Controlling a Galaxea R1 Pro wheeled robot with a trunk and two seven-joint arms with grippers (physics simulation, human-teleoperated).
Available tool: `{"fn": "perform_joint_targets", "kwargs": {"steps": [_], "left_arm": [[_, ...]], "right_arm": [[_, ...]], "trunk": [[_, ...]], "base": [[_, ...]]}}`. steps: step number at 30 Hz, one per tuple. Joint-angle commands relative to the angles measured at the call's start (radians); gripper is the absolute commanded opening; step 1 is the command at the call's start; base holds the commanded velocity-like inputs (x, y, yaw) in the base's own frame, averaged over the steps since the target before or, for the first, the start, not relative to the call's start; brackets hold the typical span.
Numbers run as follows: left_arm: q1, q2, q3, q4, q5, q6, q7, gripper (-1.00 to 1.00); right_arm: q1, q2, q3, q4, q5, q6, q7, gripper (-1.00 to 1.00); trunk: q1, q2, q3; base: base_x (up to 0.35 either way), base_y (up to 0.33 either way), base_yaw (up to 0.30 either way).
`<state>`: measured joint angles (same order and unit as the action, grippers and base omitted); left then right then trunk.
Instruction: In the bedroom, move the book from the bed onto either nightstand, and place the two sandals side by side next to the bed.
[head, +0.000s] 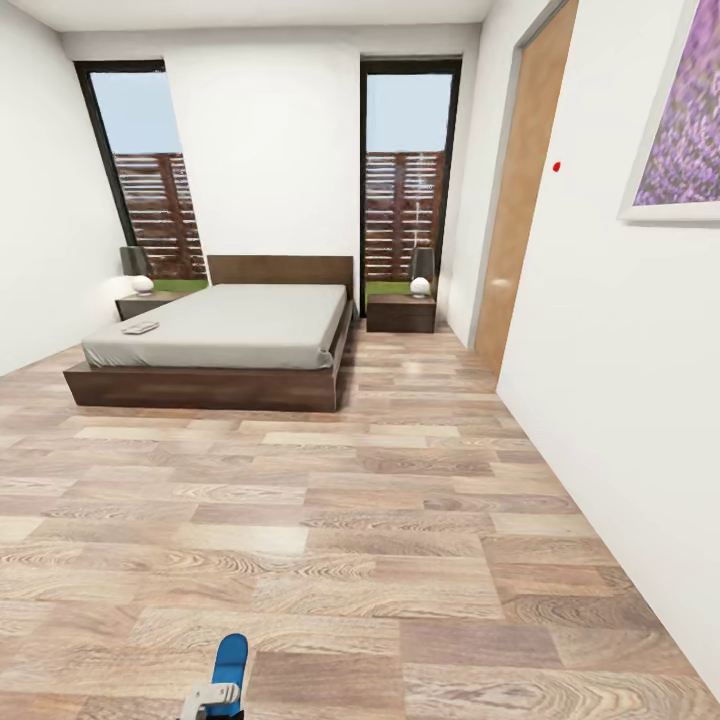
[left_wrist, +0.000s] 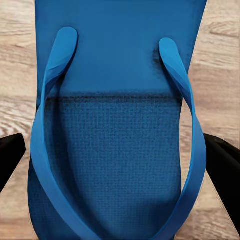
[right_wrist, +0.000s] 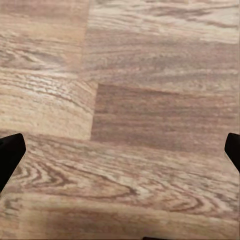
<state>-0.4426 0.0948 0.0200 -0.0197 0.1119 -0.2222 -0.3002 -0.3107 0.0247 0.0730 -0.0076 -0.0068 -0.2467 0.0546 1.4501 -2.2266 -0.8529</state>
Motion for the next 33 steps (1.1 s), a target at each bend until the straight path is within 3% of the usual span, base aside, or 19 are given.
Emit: {"fn": "perform_joint_targets", "kwargs": {"steps": [1, 16, 23, 33], "left_arm": [[-0.001, 0.000, 0.001, 0.001, 0.010, 0.000, -0.007, -1.00], [0.000, 0.000, 0.002, 0.001, 0.009, 0.000, -0.007, -1.00], [-0.001, 0.000, 0.001, 0.001, 0.009, 0.000, -0.007, -1.00], [-0.001, 0.000, 0.000, 0.001, 0.009, 0.000, -0.007, -1.00]], "right_arm": [[-0.001, 0.000, 0.007, 0.001, 0.000, -0.003, 0.000, 1.00], [-0.001, 0.000, 0.007, 0.000, -0.002, -0.003, 0.002, 1.00], [-0.001, 0.000, 0.007, 0.000, -0.002, -0.003, 0.004, 1.00], [-0.001, 0.000, 0.007, 0.000, -0.002, -0.003, 0.004, 1.00]], "trunk": [[0.000, 0.000, -0.001], [0.000, 0.000, -0.001], [0.000, 0.000, -0.001], [0.000, 0.000, -0.001]], "base": [[0.310, 0.000, 0.000], [0.318, 0.000, 0.003], [0.319, 0.000, 0.173], [0.319, 0.000, 0.023]]}}
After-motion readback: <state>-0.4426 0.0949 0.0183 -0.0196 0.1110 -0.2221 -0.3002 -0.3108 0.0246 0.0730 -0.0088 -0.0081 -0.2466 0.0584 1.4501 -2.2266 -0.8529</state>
